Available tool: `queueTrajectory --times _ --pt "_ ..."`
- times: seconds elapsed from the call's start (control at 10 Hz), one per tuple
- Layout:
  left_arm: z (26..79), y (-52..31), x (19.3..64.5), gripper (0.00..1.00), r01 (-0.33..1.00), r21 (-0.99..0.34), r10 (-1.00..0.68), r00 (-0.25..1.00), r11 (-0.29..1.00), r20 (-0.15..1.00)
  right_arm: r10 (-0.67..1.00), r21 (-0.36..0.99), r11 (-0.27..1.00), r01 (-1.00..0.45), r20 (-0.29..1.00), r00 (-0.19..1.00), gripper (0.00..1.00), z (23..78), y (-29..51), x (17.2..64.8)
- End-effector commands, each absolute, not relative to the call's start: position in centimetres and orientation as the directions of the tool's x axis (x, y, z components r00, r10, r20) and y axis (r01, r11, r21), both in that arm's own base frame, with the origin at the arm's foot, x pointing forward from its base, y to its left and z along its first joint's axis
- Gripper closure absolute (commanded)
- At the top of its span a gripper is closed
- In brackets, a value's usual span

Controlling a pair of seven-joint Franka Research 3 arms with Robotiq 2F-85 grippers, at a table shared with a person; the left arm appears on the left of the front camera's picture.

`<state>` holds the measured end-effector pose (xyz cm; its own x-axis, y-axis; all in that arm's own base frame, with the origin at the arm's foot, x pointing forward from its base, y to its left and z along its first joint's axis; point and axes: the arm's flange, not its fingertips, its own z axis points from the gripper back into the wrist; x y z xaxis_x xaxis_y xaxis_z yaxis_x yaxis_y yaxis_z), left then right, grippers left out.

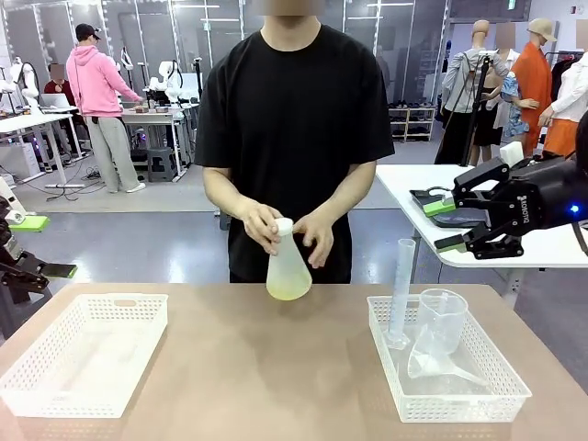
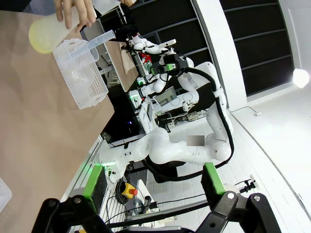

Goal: Prepare the solutions needed for the experiment.
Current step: When the human places the Big flask in the center of the table, pick up the Big flask and place it in the left Organizing basket.

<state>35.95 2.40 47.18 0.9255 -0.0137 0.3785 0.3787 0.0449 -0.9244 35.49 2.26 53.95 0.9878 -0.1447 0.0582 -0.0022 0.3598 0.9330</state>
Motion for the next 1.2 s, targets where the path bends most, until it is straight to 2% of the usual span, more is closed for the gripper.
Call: queueTrajectory --times 0.0,0.1,0.2,0.3,0.4,0.7,1.1 --pt "47.36 2.37 35.87 0.00 0.383 -0.923 -0.022 0.924 0.038 0.383 -0.130 0.943 0.332 0.031 0.014 0.991 0.39 53.69 1.76 36.13" --pt "47.36 2.37 35.87 0.00 0.383 -0.923 -0.022 0.924 0.038 0.383 -0.109 0.943 0.328 0.052 -0.017 0.994 0.36 53.67 1.64 36.10" --pt "47.36 2.37 35.87 0.00 0.383 -0.923 -0.022 0.924 0.038 0.383 -0.114 0.945 0.324 0.045 -0.008 0.993 0.19 53.55 1.56 36.05" --pt "47.36 2.37 35.87 0.00 0.383 -0.923 -0.022 0.924 0.038 0.383 -0.105 0.948 0.315 0.043 -0.010 0.994 0.16 53.58 1.52 35.98" --pt "47.36 2.37 35.87 0.00 0.383 -0.923 -0.022 0.924 0.038 0.383 -0.102 0.952 0.304 0.040 -0.009 0.995 0.00 53.64 1.43 35.90" --pt "47.36 2.37 35.87 0.00 0.383 -0.923 -0.022 0.924 0.038 0.383 -0.098 0.961 0.268 0.070 -0.045 0.994 0.00 53.27 1.12 36.06" --pt "47.36 2.37 35.87 0.00 0.383 -0.923 -0.022 0.924 0.038 0.383 -0.103 0.952 0.302 0.054 -0.024 0.994 0.00 53.26 1.15 35.58"
